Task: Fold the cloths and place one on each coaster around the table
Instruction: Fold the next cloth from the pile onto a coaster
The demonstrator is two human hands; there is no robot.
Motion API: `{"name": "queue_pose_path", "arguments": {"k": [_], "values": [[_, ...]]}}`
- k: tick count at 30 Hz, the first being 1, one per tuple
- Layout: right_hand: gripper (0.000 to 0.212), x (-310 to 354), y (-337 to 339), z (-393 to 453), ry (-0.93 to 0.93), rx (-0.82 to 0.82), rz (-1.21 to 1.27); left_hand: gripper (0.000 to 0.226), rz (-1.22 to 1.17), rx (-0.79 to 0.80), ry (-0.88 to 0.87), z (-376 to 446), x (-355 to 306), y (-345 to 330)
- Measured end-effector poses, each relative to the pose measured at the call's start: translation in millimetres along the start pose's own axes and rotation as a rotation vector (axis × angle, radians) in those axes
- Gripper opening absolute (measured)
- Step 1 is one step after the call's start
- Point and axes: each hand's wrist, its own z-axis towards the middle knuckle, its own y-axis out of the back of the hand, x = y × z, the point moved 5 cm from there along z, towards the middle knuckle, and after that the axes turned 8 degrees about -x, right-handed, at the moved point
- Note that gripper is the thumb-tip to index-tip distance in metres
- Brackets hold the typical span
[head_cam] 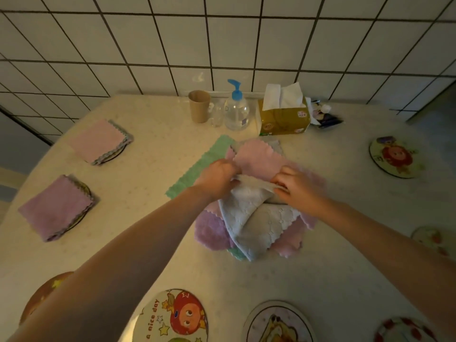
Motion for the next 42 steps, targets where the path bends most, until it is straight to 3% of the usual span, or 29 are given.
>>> {"name": "queue_pose_path", "arguments": {"k": [3, 5, 8, 12, 15, 19, 23, 26, 29, 32, 36, 38, 42], "values": [[0.014, 5.0, 6.0, -11.9, -0.039, 0.053, -0.103, 0.011, -0.068, -0.165, 0.038, -28.8, 5.8, 34.4], [0.006, 19.5, 21.4, -12.3, -0.085, -0.023, -0.017, 0.009, -0.133, -0.241, 0.065, -53.0, 10.9, 58.2], [0.023, 50.9, 40.3, -2.7, -0.165, -0.090, 0.139, 0.006, -0.201, -0.319, 0.128, -91.3, 16.9, 89.9], [0.038, 123.8, 53.7, 15.4, -0.035, -0.147, 0.282, 0.003, -0.230, -0.322, 0.267, -148.7, 38.0, 127.5], [0.039, 167.5, 47.7, 27.1, 0.007, -0.053, 0.372, 0.011, -0.252, -0.196, 0.333, -192.5, 59.5, 147.5], [0.030, 217.2, 19.6, 27.2, 0.041, 0.352, 0.418, 0.018, -0.362, 0.110, 0.459, -260.4, 84.8, 158.5], [0.024, 245.6, -6.7, 14.3, -0.193, 0.727, 0.590, 0.026, -0.642, 0.464, 0.673, -327.1, 103.6, 158.3], [0.051, 263.5, -22.4, 12.5, -0.374, 0.911, 0.817, 0.032, -0.984, 0.616, 0.728, -364.8, 110.9, 164.0], [0.060, 268.2, -37.3, 23.0, -0.475, 0.934, 0.934, 0.020, -1.226, 0.543, 0.793, -378.9, 123.4, 169.0], [0.034, 265.2, -59.1, 31.3, -0.488, 0.904, 0.884, 0.027, -1.241, 0.395, 0.902, -382.5, 146.9, 159.5], [0.020, 240.7, -108.1, 39.2, -0.402, 0.642, 0.487, 0.028, -0.913, 0.139, 1.060, -385.5, 187.3, 120.3], [0.007, 229.0, -134.4, 38.1, -0.364, 0.591, 0.357, 0.023, -0.745, -0.012, 1.143, -386.9, 206.3, 96.4], [0.022, 210.0, -167.4, 40.7, -0.337, 0.487, 0.211, 0.018, -0.495, -0.054, 1.188, -385.8, 229.3, 57.2]]}}
